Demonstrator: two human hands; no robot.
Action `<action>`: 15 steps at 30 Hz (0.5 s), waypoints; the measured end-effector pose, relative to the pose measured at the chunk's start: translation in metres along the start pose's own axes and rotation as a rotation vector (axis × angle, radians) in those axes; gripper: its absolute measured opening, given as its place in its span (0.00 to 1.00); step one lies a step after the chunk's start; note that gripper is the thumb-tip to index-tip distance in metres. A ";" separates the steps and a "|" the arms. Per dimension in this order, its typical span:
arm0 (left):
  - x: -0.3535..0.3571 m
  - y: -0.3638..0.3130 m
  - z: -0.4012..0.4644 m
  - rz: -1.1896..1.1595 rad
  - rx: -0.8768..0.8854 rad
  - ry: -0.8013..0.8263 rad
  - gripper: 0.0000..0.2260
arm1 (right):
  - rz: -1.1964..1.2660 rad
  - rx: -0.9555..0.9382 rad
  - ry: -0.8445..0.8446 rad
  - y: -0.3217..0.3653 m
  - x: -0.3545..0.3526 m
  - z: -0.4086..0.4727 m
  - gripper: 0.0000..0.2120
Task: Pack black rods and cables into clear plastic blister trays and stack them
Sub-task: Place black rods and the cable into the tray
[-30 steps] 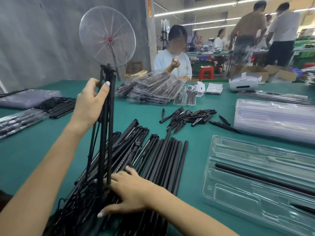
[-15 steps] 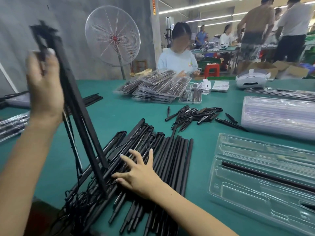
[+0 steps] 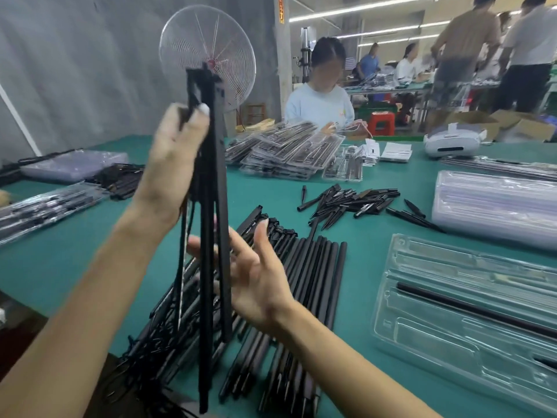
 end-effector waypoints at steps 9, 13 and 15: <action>-0.018 0.081 -0.018 0.299 -0.162 0.169 0.19 | 0.127 0.017 -0.150 -0.009 0.003 -0.007 0.11; -0.049 0.152 -0.056 1.150 -0.325 0.374 0.20 | -0.032 -0.032 -0.281 -0.021 0.001 -0.005 0.10; -0.062 0.169 -0.082 1.301 -0.463 0.458 0.25 | -0.105 -0.025 -0.237 -0.031 0.006 -0.007 0.09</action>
Point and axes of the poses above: each hand's wrist, its own z-axis towards the middle knuckle, its own x-axis out of the palm, y = z × x, the point moved 2 cm from there along z, towards the middle knuckle, and after that the axes turned 13 degrees about -y, right-handed, at the moved point
